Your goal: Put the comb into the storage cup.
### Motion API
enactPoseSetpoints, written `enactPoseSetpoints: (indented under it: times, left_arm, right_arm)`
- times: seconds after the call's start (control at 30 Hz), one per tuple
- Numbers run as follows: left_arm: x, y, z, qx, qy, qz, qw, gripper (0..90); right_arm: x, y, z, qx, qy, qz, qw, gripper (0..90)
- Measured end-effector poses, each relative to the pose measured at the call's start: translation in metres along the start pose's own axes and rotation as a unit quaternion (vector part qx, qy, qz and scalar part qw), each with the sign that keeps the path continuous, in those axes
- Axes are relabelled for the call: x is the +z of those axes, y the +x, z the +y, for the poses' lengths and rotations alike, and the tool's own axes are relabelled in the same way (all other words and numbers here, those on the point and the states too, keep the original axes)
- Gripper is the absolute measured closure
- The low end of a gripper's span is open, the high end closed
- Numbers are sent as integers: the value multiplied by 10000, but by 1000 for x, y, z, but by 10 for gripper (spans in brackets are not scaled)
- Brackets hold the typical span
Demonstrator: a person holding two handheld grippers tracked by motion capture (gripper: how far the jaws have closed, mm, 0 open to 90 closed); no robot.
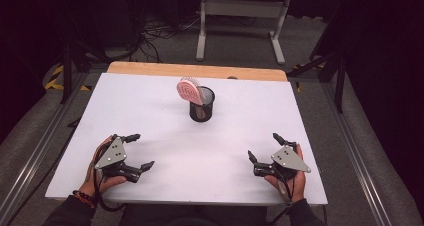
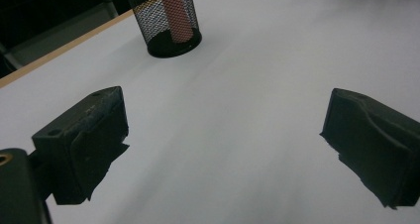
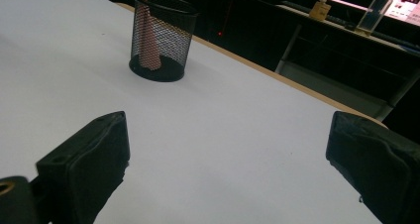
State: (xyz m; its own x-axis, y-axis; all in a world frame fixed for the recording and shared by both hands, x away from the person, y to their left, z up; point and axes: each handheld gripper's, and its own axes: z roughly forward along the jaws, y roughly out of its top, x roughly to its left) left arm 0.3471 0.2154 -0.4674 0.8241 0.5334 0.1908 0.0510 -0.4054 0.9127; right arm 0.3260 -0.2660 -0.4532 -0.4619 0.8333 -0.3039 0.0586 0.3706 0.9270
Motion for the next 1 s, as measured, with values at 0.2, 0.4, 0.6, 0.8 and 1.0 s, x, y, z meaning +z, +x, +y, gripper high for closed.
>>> enactPoseSetpoints:
  times: [0.2,0.4,0.6,0.8,1.0]
  left_arm:
    - [1,0,0,4,10,9,10000,47]
    - [1,2,0,-8,30,26,10000,46]
    - [2,4,-1,-31,47,39,10000,46]
    - [1,7,-1,-99,-3,22,9999,46]
    - [-1,6,-1,-95,-35,79,9999,46]
  right_arm:
    - [-1,-1,0,37,-41,-30,10000,39]
    - [-2,-3,0,54,-94,-146,9998,40]
    - [-2,-3,-1,9,-52,-146,9999,44]
    - [0,-2,-2,5,0,-154,9999,47]
    - [1,-2,-3,30,55,-166,9998,47]
